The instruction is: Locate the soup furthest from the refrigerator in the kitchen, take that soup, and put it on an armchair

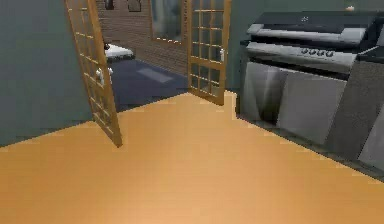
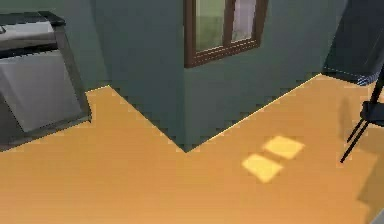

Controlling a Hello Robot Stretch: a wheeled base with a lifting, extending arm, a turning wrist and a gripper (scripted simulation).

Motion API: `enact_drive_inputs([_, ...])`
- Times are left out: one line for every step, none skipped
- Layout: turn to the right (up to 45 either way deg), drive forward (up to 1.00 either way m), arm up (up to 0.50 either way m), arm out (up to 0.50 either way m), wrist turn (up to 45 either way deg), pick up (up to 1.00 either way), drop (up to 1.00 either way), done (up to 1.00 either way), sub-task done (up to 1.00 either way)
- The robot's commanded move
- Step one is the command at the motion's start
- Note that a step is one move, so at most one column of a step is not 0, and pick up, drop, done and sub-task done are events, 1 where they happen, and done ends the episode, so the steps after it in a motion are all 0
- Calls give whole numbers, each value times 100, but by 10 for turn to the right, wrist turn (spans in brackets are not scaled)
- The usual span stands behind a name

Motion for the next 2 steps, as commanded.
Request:
enact_drive_inputs([450, 0, 0, 0, 0, 0, 0, 0, 0])
enact_drive_inputs([120, 0, 0, 0, 0, 0, 0, 0, 0])
